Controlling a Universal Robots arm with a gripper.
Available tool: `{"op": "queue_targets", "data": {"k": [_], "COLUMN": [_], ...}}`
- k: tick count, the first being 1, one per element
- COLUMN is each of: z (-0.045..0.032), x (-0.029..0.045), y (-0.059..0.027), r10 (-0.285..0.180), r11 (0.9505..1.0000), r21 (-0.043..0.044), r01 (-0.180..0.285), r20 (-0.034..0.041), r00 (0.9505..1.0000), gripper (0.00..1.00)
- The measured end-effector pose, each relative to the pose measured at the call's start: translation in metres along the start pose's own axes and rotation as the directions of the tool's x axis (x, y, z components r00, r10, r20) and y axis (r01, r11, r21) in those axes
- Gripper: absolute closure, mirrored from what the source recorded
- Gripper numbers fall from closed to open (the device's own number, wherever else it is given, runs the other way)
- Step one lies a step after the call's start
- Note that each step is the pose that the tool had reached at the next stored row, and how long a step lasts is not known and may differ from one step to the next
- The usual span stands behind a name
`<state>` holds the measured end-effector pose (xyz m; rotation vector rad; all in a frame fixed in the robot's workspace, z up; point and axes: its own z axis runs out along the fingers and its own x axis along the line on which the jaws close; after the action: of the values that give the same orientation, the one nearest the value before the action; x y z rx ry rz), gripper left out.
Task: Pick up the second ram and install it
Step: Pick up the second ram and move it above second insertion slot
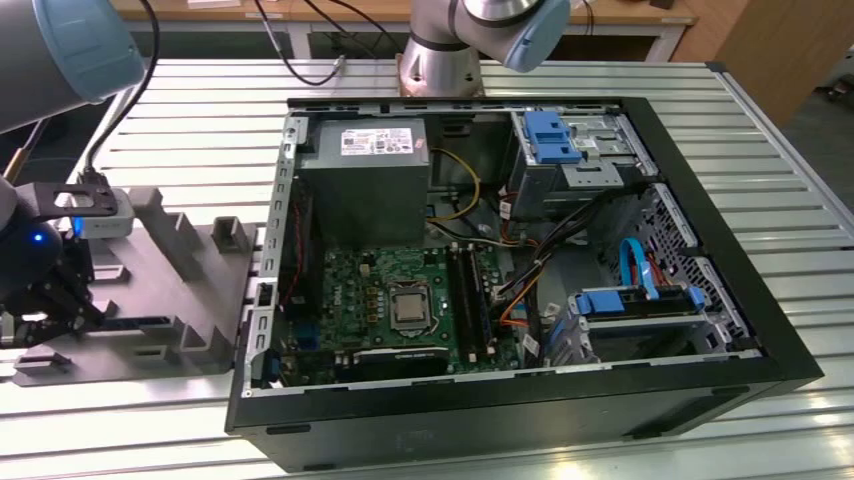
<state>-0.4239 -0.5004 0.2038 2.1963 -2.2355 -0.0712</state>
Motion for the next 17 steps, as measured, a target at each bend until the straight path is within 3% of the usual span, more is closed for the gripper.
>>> {"op": "queue_targets", "data": {"k": [17], "z": [-0.0205], "x": [-0.0006], "y": [0.0008], "r10": [0.000], "r11": [1.0000], "r21": [0.0000], "r01": [0.000], "r20": [-0.0004], "r00": [1.0000], "gripper": [0.88]}}
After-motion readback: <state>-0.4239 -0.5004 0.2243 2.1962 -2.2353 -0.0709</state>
